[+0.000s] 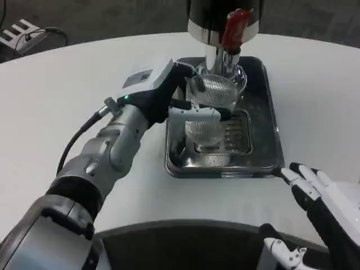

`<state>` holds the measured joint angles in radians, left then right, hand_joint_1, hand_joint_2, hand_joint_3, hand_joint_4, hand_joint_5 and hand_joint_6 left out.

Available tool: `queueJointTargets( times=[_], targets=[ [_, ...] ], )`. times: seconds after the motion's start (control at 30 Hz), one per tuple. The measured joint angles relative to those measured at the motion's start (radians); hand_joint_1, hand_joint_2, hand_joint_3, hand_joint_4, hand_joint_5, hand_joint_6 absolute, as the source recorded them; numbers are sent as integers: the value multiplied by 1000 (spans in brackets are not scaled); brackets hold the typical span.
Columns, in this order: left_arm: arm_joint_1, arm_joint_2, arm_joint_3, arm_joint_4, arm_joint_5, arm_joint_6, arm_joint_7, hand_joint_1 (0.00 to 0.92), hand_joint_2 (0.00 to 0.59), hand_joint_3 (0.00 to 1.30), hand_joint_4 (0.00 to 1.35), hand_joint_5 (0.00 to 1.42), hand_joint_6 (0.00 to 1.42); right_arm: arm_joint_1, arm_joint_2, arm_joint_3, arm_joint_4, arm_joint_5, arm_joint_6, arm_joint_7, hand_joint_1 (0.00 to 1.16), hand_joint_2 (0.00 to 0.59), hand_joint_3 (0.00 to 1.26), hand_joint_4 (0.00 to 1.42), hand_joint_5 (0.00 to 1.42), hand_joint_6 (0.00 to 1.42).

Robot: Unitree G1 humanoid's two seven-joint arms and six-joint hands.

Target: Grasp the cup under the faucet to collect the drink, then remove the cup.

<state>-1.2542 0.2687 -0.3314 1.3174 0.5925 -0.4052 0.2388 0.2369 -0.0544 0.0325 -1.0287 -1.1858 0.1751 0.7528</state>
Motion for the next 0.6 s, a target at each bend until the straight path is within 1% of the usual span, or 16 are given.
queueJointTargets(
  times=[0.1,0.17,0.33,0.4,0.43,0.5,0.6],
  targets=[
    [0,-14,0,0,0,5,26,423,29,1038,1101,1325,1293,3,0,-12,0,12,0,0,362,439,93,0,0,80],
    [0,-23,1,0,0,11,33,415,35,1017,1061,1285,1280,5,-1,-18,0,17,-2,0,361,438,92,0,0,80],
    [0,-35,0,5,0,24,40,399,52,908,935,1150,1155,10,-8,-32,0,38,-2,2,359,438,87,0,0,80],
    [0,-40,-2,8,2,39,40,392,58,861,877,1069,1069,14,-14,-43,0,47,-1,4,359,438,86,0,0,80],
    [0,-40,-2,8,2,41,40,380,63,816,812,1000,1003,15,-15,-45,0,50,-1,4,358,438,85,0,0,80],
    [-1,-43,-3,8,2,51,40,343,77,716,701,869,847,22,-21,-49,0,60,0,4,357,439,85,0,0,80],
    [-1,-44,-4,8,2,59,39,280,75,603,591,719,676,24,-28,-51,0,70,0,4,352,442,84,0,0,80]
  ],
)
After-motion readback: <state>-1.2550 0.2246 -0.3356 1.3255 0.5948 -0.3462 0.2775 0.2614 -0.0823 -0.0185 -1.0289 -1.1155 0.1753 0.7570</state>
